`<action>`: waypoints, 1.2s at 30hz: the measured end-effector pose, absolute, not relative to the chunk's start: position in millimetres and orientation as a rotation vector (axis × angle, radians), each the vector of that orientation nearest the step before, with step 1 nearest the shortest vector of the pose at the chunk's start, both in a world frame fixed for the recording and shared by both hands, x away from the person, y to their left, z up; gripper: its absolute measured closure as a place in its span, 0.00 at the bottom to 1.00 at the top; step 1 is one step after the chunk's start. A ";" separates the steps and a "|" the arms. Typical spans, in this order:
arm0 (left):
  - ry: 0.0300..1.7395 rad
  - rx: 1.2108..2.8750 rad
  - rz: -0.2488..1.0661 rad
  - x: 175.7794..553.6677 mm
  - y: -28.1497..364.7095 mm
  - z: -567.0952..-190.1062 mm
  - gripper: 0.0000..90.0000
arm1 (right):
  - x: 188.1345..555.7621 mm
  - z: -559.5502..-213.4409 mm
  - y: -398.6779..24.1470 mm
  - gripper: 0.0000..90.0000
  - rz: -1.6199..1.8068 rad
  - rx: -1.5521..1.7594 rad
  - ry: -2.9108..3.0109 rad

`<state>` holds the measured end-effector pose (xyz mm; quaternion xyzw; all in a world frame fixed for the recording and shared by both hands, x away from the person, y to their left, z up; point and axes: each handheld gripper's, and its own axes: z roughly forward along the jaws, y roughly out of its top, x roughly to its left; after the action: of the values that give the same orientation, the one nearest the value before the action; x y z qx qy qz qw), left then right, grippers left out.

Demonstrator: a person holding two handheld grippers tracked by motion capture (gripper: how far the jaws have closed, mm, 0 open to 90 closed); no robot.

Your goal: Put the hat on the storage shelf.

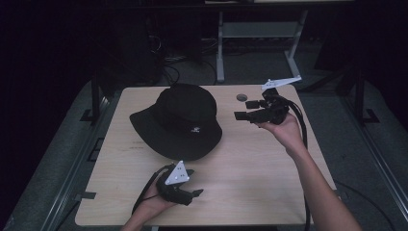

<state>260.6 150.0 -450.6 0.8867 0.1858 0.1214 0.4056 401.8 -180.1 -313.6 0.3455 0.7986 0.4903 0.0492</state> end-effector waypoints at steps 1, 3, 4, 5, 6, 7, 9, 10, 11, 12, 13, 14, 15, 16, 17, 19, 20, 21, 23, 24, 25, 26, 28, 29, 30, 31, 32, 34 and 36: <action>0.469 2.238 0.305 260.7 150.1 -450.4 0.31 | 401.2 -315.6 -182.1 0.26 1.497 1.062 2.434; 0.474 2.236 0.305 260.8 150.0 -450.8 0.31 | 400.0 -319.4 -186.2 0.26 1.497 1.073 2.428; 0.476 2.234 0.304 260.7 149.9 -451.0 0.31 | 399.7 -321.3 -188.1 0.26 1.496 1.080 2.432; 0.474 2.237 0.305 260.6 150.0 -451.0 0.31 | 399.5 -323.0 -189.4 0.26 1.493 1.081 2.430; 0.476 2.234 0.302 260.3 150.0 -451.0 0.31 | 398.4 -325.6 -191.5 0.26 1.483 1.087 2.430; 0.477 2.232 0.300 260.2 150.0 -450.9 0.31 | 397.5 -327.7 -193.3 0.26 1.474 1.096 2.433; 0.480 2.225 0.299 260.4 149.9 -451.2 0.31 | 395.8 -332.1 -197.0 0.26 1.468 1.111 2.436; 0.481 2.225 0.299 260.4 149.8 -451.3 0.31 | 395.1 -334.2 -199.1 0.26 1.459 1.116 2.439; 0.485 2.219 0.297 260.2 149.4 -451.6 0.31 | 394.5 -335.9 -200.6 0.26 1.460 1.119 2.434; 0.481 2.224 0.299 260.2 149.4 -451.7 0.31 | 394.0 -338.0 -202.8 0.26 1.462 1.122 2.434; 0.481 2.229 0.299 260.2 149.6 -451.4 0.31 | 393.1 -340.5 -205.4 0.26 1.462 1.127 2.433; 0.481 2.229 0.298 260.2 149.5 -451.5 0.31 | 392.4 -341.7 -206.9 0.26 1.461 1.132 2.432; 0.481 2.229 0.297 260.2 149.5 -451.6 0.31 | 391.9 -343.3 -208.8 0.26 1.458 1.136 2.434; 0.480 2.230 0.296 260.0 149.3 -451.8 0.31 | 391.2 -344.6 -210.6 0.25 1.453 1.142 2.433; 0.479 2.231 0.295 259.9 149.2 -451.9 0.31 | 390.0 -346.0 -213.0 0.25 1.456 1.153 2.431; 0.477 2.232 0.296 259.7 148.7 -452.1 0.31 | 388.9 -348.3 -215.9 0.25 1.453 1.158 2.427; 0.478 2.231 0.295 259.7 148.7 -452.0 0.31 | 387.9 -349.7 -217.9 0.25 1.453 1.163 2.426; 0.477 2.230 0.296 259.7 148.9 -451.9 0.31 | 387.4 -350.7 -219.3 0.25 1.454 1.164 2.425; 0.479 2.227 0.299 259.8 149.4 -451.6 0.31 | 386.3 -353.6 -222.8 0.25 1.459 1.175 2.421; 0.480 2.226 0.299 259.7 149.5 -451.6 0.31 | 385.3 -355.3 -224.7 0.25 1.459 1.182 2.417; 0.480 2.225 0.298 259.8 149.7 -451.5 0.31 | 385.0 -356.2 -225.9 0.25 1.458 1.186 2.419; 0.480 2.225 0.298 259.7 149.7 -451.6 0.31 | 384.5 -358.2 -227.8 0.25 1.460 1.185 2.415; 0.479 2.226 0.295 259.8 149.6 -451.8 0.31 | 383.2 -360.2 -230.1 0.25 1.461 1.201 2.416; 0.479 2.226 0.295 259.8 149.4 -451.8 0.31 | 382.5 -361.8 -231.5 0.25 1.462 1.206 2.414; 0.478 2.226 0.295 259.6 149.3 -451.8 0.31 | 382.2 -362.8 -232.4 0.25 1.462 1.206 2.416; 0.478 2.226 0.294 259.6 149.2 -451.8 0.31 | 381.7 -363.6 -233.4 0.24 1.460 1.213 2.417; 0.478 2.226 0.294 259.5 149.2 -451.9 0.31 | 380.9 -364.7 -234.8 0.24 1.464 1.215 2.414; 0.479 2.228 0.293 259.5 149.2 -452.1 0.31 | 379.1 -366.0 -237.1 0.24 1.469 1.219 2.409; 0.479 2.226 0.291 259.2 149.3 -452.1 0.31 | 376.8 -366.3 -239.3 0.24 1.480 1.214 2.404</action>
<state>259.2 149.3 -452.1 0.8842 0.1904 0.1158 0.4104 376.8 -239.3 -366.3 0.3948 0.7818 0.4814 0.0342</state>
